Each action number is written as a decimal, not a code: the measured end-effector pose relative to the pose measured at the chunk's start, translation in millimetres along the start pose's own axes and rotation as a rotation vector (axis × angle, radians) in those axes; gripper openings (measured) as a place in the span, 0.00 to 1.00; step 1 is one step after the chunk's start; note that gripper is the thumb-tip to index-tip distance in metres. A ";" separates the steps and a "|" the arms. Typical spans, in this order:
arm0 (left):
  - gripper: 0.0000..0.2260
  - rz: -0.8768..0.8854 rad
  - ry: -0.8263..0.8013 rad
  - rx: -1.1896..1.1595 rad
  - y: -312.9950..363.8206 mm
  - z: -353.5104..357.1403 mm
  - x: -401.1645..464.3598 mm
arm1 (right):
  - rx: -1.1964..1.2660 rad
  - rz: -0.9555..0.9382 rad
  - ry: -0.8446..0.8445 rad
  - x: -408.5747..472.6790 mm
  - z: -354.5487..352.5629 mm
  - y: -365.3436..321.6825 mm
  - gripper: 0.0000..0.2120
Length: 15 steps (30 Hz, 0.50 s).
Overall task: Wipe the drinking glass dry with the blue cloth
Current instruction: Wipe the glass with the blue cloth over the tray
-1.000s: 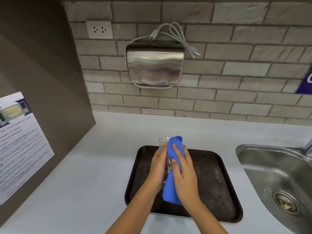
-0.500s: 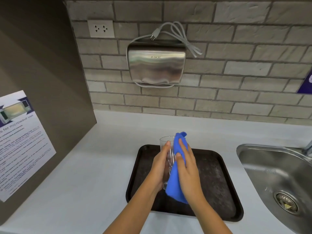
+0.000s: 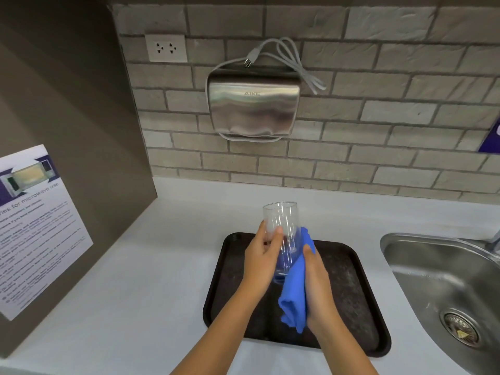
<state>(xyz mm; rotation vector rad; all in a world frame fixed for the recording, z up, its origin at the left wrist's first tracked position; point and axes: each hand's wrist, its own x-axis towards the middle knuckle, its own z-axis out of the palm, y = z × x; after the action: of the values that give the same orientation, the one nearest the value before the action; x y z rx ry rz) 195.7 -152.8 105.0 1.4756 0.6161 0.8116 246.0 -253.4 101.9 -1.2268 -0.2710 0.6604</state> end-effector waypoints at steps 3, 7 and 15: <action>0.19 -0.141 -0.037 -0.178 -3.8 1.4 -1.3 | -0.494 -0.369 0.053 -9.4 12.0 11.8 0.21; 0.19 -0.301 -0.182 -0.251 -14.9 3.8 -24.6 | -1.022 -0.729 0.067 -11.1 15.7 31.6 0.24; 0.22 -0.326 -0.147 -0.324 -0.8 0.5 -12.1 | -0.373 -0.243 -0.007 36.0 20.0 -4.6 0.16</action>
<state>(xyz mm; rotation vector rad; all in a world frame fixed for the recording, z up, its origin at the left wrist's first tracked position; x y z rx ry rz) 188.9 -162.6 102.8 1.0923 0.5657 0.5155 265.1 -217.0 107.4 -1.5172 -0.5580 0.4127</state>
